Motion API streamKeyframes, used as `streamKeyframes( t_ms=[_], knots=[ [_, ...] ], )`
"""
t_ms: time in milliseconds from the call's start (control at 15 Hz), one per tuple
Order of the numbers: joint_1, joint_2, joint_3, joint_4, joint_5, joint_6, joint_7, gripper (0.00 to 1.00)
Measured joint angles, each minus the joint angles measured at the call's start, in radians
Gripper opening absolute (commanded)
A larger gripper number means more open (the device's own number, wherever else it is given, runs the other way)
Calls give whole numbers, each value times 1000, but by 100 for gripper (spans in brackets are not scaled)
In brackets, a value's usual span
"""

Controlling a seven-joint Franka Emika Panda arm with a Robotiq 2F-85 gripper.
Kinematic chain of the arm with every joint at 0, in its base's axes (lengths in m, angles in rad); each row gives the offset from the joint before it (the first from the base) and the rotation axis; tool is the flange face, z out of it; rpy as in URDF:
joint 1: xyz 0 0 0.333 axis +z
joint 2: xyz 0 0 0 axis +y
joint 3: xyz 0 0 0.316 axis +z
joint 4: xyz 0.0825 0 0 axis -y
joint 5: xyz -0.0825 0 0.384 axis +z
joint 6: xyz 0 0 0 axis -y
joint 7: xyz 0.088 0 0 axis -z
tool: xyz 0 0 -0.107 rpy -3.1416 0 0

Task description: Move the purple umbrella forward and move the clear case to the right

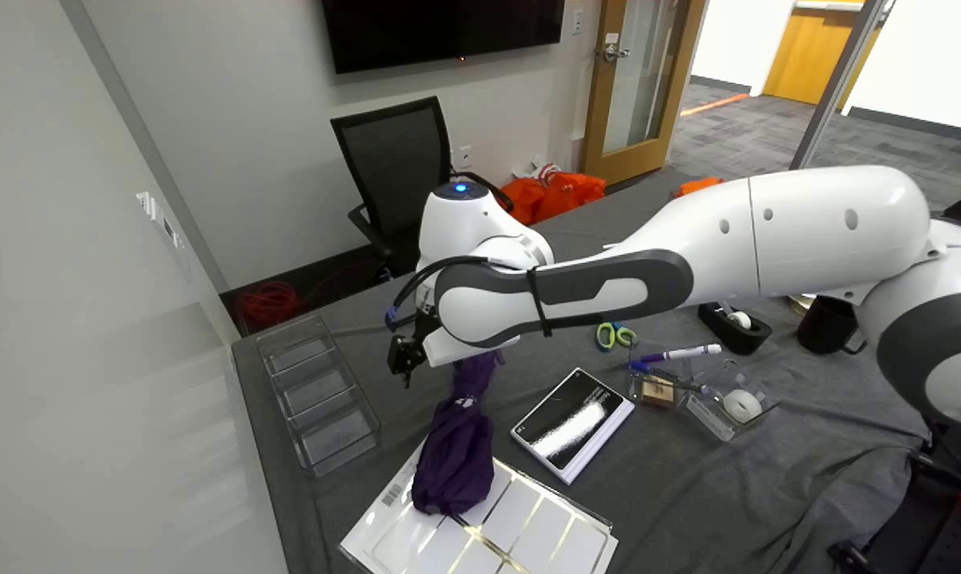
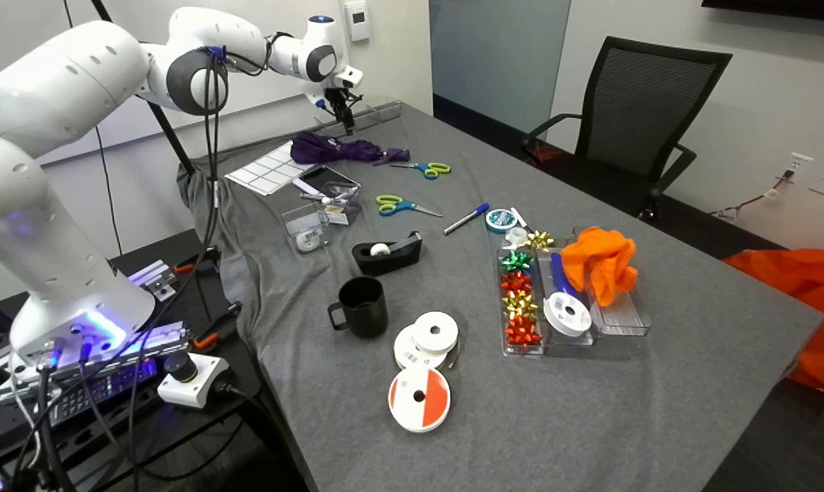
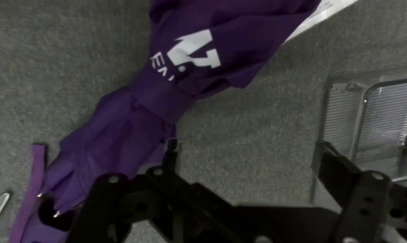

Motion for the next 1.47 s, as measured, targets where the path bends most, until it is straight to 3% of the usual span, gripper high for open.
streamKeyframes(
  t_ms=[467, 800, 1267, 1467],
  knots=[
    [12, 125, 72, 131, 75, 205, -17, 100],
    [43, 190, 69, 219, 83, 200, -16, 100],
    [65, 200, 60, 208, 69, 229, 3, 100],
    [78, 200, 19, 208, 69, 222, 36, 100]
  ],
)
